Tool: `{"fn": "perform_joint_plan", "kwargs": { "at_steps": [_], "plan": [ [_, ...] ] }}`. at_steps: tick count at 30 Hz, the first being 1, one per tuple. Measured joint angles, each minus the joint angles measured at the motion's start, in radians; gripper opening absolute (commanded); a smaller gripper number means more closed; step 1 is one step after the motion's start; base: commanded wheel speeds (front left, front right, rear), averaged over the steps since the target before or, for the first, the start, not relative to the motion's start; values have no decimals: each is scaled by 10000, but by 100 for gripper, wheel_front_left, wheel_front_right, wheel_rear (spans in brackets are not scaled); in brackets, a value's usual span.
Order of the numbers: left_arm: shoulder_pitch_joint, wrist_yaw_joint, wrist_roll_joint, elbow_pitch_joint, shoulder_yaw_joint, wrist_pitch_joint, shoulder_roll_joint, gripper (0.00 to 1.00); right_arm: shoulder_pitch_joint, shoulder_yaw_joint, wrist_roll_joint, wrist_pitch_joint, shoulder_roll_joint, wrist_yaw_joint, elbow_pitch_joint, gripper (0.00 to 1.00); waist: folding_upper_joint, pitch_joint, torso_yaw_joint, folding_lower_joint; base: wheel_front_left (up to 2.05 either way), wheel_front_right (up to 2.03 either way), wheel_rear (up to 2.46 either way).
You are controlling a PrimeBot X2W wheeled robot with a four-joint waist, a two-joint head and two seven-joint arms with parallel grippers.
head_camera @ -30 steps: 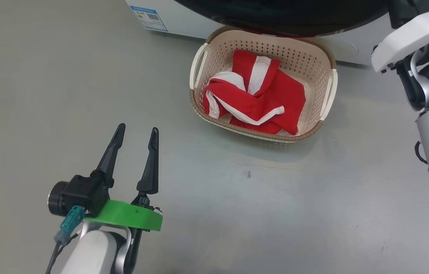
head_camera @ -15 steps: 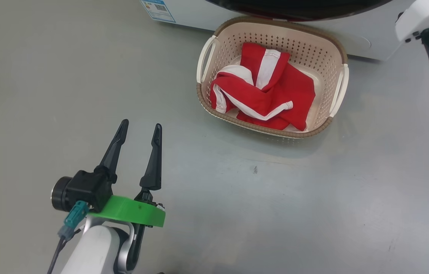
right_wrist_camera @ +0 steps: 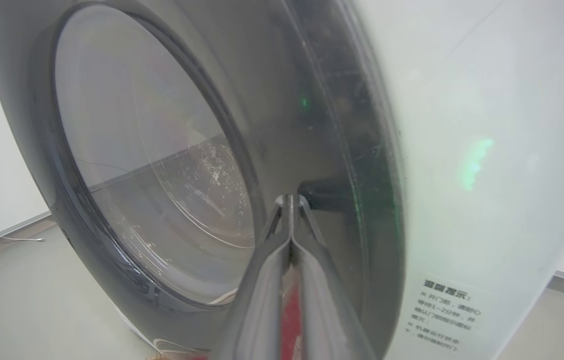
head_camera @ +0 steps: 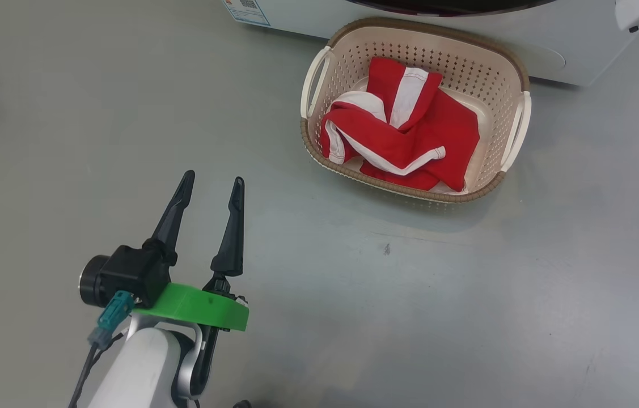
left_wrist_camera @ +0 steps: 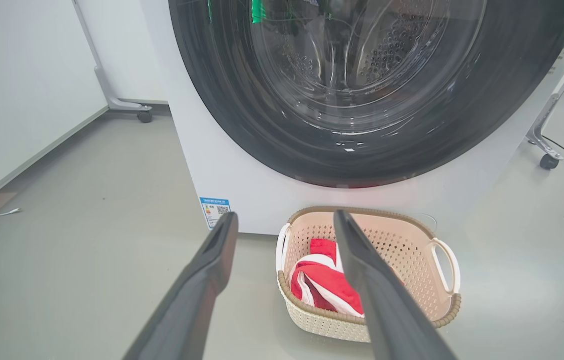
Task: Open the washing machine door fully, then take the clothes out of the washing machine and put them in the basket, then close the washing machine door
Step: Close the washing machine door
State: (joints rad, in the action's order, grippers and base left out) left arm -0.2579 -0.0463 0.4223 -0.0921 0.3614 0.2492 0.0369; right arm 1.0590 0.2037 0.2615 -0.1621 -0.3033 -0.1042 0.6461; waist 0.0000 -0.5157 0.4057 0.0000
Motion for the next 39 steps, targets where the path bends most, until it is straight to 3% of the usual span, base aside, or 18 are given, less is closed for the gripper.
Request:
{"fn": "perform_joint_plan", "kwargs": {
  "at_steps": [14, 30, 31, 33, 34, 39],
  "plan": [
    [-97, -4, 0, -128, -226, 29, -33, 100, -275, 617, 142, -650, 671, -92, 477, 0, 0, 318, -329, 0, 0, 0, 0],
    [63, -4, -134, -435, -531, 29, -4, 100, -3719, 694, 750, -899, 1110, -174, -196, 0, 0, 1359, -1097, 0, 0, 0, 0],
    [147, -6, -150, -443, -589, 29, 36, 100, -3956, 694, 756, -899, 1172, -174, -307, 13, 1, 1432, -1172, 0, 0, 0, 0],
    [317, -4, -224, -562, -635, 29, 171, 100, -4486, 500, 861, -899, 1298, -174, -713, 80, 0, 1661, -1398, 0, 0, 0, 0],
    [369, -4, -224, -575, -640, 29, 182, 100, -4651, 445, 871, -899, 1315, -174, -838, 100, 0, 1741, -1472, 0, 0, 0, 0],
    [510, -4, -226, -621, -700, 29, 247, 100, -5654, 146, 903, -899, 1453, -163, -1243, 100, 0, 2169, -1842, 0, 0, 0, 0]
  ]
}}
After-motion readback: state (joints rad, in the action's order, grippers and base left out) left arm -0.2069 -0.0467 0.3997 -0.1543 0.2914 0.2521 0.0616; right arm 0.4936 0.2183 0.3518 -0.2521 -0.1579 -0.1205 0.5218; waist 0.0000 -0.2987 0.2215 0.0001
